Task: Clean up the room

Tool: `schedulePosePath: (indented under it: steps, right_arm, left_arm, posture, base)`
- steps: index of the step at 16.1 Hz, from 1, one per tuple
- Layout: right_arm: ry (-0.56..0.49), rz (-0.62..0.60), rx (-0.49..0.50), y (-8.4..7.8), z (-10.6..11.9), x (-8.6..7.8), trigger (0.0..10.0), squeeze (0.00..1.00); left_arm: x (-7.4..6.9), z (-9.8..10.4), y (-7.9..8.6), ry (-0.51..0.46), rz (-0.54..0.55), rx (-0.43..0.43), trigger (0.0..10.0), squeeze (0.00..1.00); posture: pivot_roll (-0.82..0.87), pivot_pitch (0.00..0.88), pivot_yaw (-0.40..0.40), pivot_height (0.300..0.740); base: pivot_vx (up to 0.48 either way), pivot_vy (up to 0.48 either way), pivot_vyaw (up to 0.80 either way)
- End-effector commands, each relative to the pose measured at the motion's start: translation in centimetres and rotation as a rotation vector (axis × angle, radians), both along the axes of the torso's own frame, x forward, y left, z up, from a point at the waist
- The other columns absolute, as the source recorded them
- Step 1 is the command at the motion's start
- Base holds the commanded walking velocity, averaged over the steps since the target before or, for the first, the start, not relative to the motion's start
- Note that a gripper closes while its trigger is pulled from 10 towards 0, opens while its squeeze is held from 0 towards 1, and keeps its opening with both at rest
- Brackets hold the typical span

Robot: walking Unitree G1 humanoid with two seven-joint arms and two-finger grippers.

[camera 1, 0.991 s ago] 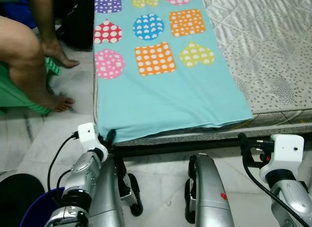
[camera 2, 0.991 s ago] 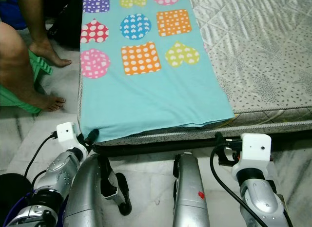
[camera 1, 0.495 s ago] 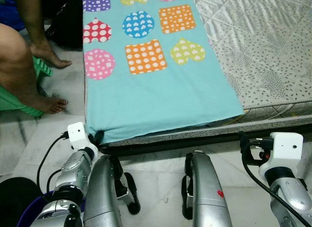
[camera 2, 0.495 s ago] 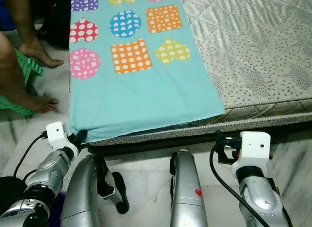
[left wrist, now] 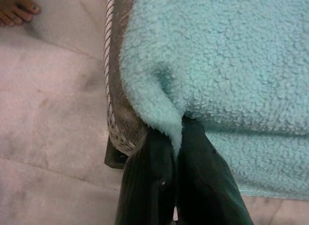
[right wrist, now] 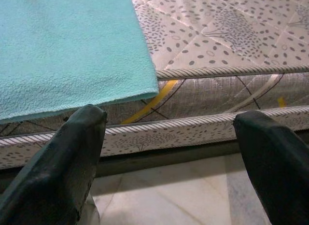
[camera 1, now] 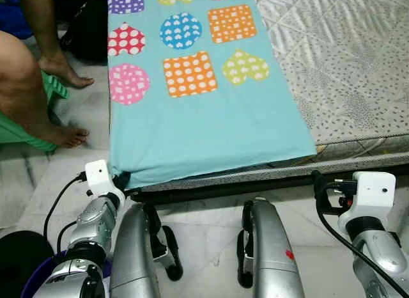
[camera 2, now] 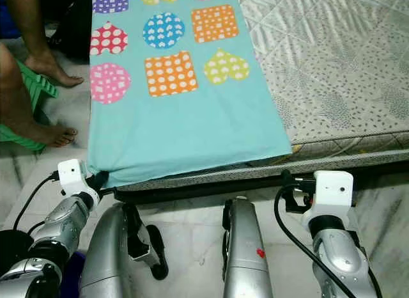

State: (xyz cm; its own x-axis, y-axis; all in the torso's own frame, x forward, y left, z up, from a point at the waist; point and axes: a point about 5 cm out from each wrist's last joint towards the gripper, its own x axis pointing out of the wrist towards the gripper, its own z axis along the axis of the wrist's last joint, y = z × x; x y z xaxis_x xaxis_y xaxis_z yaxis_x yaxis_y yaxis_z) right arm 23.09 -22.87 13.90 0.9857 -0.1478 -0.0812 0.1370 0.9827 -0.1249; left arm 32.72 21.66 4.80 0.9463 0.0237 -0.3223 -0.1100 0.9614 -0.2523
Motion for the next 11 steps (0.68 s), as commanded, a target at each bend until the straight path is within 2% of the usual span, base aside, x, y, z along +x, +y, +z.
schedulePosePath:
  steps: [1, 2, 3, 7, 11]
  right_arm:
    - [0.026, -0.015, 0.012, -0.3, -0.8, -0.4, 10.0, 0.0]
    - [0.026, -0.015, 0.013, -0.3, -0.8, -0.3, 10.0, 0.0]
    - [0.024, -0.013, 0.016, -0.1, -0.8, -0.2, 10.0, 0.0]
    - [0.013, -0.005, 0.026, 0.2, -0.9, 0.4, 10.0, 0.0]
    - [-0.021, 0.006, 0.045, 0.8, -0.7, 2.0, 10.0, 0.0]
  left_arm:
    - [-1.3, -1.3, 1.0, 0.048, 0.027, 0.034, 10.0, 0.14]
    - [-1.3, -1.4, 0.9, 0.047, 0.022, 0.034, 10.0, 0.14]
    - [-1.6, -1.6, 0.9, 0.047, 0.024, 0.034, 10.0, 1.0]
    - [-1.5, -1.1, 0.9, 0.016, 0.027, 0.03, 10.0, 1.0]
    - [-2.6, -0.1, -0.1, -0.03, -0.034, 0.043, 10.0, 1.0]
  posture:
    - [-0.16, 0.397, 0.068, 0.587]
    - [-0.16, 0.396, 0.069, 0.587]
    - [-0.16, 0.393, 0.069, 0.587]
    - [-0.15, 0.367, 0.073, 0.587]
    - [-0.11, 0.322, 0.079, 0.587]
  base:
    - [0.0, 0.0, 0.0]
    - [0.0, 0.0, 0.0]
    - [0.0, 0.0, 0.0]
    - [0.0, 0.0, 0.0]
    - [0.0, 0.0, 0.0]
